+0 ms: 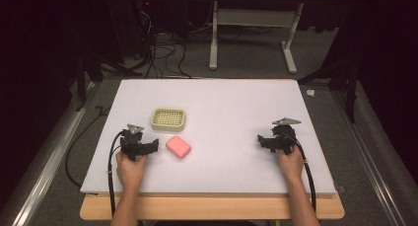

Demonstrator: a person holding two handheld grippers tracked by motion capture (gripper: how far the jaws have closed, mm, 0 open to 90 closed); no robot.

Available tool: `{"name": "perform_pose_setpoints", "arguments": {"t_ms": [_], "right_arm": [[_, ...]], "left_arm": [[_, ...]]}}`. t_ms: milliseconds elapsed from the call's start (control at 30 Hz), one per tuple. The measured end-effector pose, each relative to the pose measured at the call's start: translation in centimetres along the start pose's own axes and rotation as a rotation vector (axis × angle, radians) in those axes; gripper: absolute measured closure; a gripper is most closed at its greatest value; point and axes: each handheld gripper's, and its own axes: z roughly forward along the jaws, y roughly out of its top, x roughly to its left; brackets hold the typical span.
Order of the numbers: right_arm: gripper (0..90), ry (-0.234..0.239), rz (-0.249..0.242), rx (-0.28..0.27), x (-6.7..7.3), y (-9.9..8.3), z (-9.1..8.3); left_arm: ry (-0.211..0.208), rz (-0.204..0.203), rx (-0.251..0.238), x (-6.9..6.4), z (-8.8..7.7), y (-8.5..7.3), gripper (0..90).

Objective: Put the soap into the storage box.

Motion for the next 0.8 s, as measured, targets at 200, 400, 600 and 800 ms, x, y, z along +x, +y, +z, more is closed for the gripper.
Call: {"name": "perform_pose_setpoints", "arguments": {"t_ms": [200, 400, 600, 800], "right_arm": [[14.9, 0.009, -0.005, 0.001, 0.04, 0.00, -0.04], [15.0, 0.011, -0.002, -0.001, 0.04, -0.01, -0.01], [15.1, 0.015, -0.011, -0.002, 0.07, -0.01, -0.02], [16.0, 0.027, -0.027, -0.004, 0.14, -0.03, -0.05]], "left_arm": [[0.001, 0.000, -0.001, -0.01, 0.00, 0.00, 14.2], [-0.001, -0.001, 0.000, 0.01, 0.01, 0.02, 14.2], [-0.008, -0.009, 0.000, 0.10, 0.02, 0.06, 14.6], [-0.006, -0.008, 0.003, 0.10, 0.00, 0.10, 14.9]]}}
